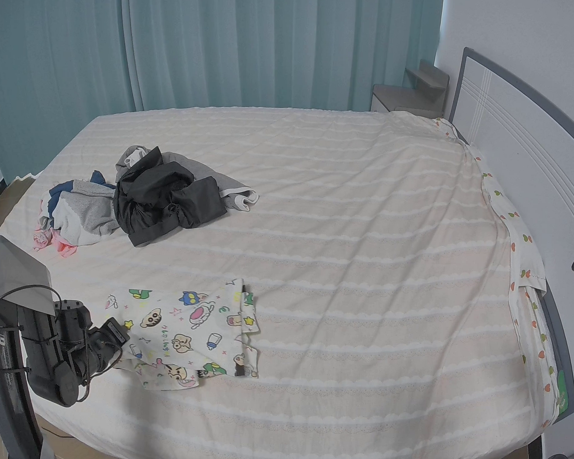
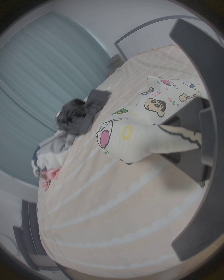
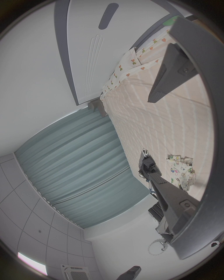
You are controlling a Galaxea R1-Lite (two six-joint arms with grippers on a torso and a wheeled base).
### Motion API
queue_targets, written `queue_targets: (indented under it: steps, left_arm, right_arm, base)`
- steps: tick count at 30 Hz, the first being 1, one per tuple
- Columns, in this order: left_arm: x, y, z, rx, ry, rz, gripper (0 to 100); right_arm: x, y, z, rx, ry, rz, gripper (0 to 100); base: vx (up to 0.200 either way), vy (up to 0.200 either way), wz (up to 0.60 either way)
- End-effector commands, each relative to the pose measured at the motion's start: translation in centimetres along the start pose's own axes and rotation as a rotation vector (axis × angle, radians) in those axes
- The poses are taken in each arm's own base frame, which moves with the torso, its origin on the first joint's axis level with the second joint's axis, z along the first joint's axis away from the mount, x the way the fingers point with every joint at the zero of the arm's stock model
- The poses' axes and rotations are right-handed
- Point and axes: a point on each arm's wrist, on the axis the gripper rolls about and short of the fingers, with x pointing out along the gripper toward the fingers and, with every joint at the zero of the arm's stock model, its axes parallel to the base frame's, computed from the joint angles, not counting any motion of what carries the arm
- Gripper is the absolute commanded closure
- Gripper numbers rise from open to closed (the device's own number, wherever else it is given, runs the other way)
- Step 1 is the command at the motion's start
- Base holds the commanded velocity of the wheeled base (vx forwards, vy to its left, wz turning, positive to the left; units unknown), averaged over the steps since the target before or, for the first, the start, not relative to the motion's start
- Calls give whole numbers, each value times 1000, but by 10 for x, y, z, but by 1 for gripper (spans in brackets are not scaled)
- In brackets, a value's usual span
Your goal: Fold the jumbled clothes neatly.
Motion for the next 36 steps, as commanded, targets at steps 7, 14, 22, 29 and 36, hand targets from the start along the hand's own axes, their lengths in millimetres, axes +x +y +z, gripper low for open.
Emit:
queue_targets:
  steps: [7,14,22,29,36]
  left_arm:
    - [-8,55,35,-147,-186,229,100]
    - [-7,62,37,-157,-241,312,100]
    - [-9,63,39,-162,-247,313,0]
    - [-47,20,77,-193,-380,73,0]
    - [-106,-32,87,-52,-334,-320,0]
  right_arm:
    - [1,0,0,1,2,0,0]
    - [0,0,0,2,-1,1,0]
    - [0,0,0,2,4,5,0]
    - [0,0,0,2,1,7,0]
    - [-2,1,1,1,-7,10,0]
  base:
    - [0,0,0]
    - [0,0,0]
    - [0,0,0]
    - [0,0,0]
    - [0,0,0]
